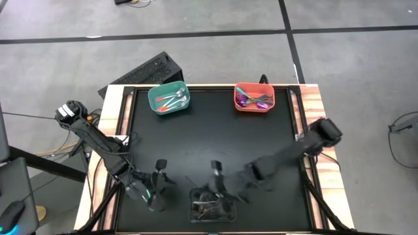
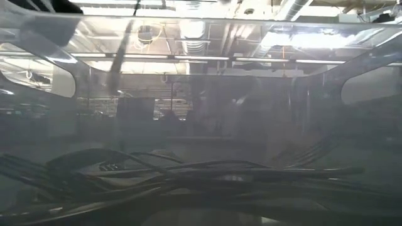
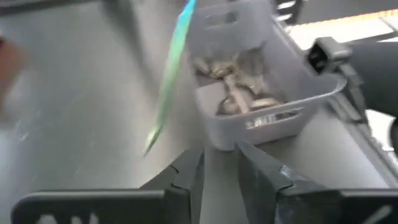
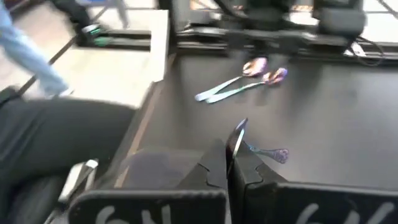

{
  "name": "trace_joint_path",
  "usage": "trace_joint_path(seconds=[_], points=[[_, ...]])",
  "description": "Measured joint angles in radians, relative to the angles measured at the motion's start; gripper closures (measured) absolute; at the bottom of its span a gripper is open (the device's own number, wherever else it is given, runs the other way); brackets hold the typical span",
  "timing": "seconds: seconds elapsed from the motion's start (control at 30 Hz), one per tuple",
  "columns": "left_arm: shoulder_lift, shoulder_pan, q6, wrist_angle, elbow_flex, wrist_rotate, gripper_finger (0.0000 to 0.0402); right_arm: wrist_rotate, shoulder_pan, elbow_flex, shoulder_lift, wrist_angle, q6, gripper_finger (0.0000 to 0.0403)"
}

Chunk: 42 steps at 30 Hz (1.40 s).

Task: Sort silverware by color (type)
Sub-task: Put the blue spoon into the orange bin

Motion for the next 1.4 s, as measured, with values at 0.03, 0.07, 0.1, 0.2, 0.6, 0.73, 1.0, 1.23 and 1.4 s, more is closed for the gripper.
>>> trace_joint_path(seconds=[0.03,0.07,0.1,0.2,0.6,0.73,1.0,1.23,1.4], points=[[0.0,0.0,-0.015,-0.02,0.0,-0.009,0.0318,0.017,0.027,0.0,-0.027,-0.039,0.0,0.0397],[0.0,-0.001,-0.03,-0.037,-0.001,-0.02,0.0313,0.025,0.054,0.0,-0.05,-0.078,0.005,0.0397],[0.0,-0.001,-0.047,-0.046,-0.002,-0.022,0.0309,0.028,0.083,0.0,-0.073,-0.113,0.006,0.0397],[0.0,-0.006,-0.087,-0.069,-0.001,-0.044,0.0303,0.034,0.159,0.001,-0.109,-0.156,0.005,0.0398],[0.0,-0.006,-0.106,-0.086,-0.001,-0.135,0.0301,0.183,0.268,-0.2,-0.113,0.103,-0.148,0.0397],[0.0,-0.005,-0.128,-0.133,-0.001,-0.233,0.0301,0.331,0.219,-0.292,-0.166,0.217,-0.172,0.0397],[0.0,0.109,-0.166,-0.283,-0.001,-0.369,0.0301,0.505,-0.117,-0.422,-0.284,0.293,-0.124,0.0397],[0.0,0.29,-0.147,-0.405,-0.001,-0.222,0.0301,0.556,-0.442,-0.42,-0.431,-0.069,0.086,0.0397],[0.0,0.387,-0.106,-0.41,-0.001,-0.222,0.0301,0.54,-0.629,-0.42,-0.492,-0.279,0.186,0.0397]])
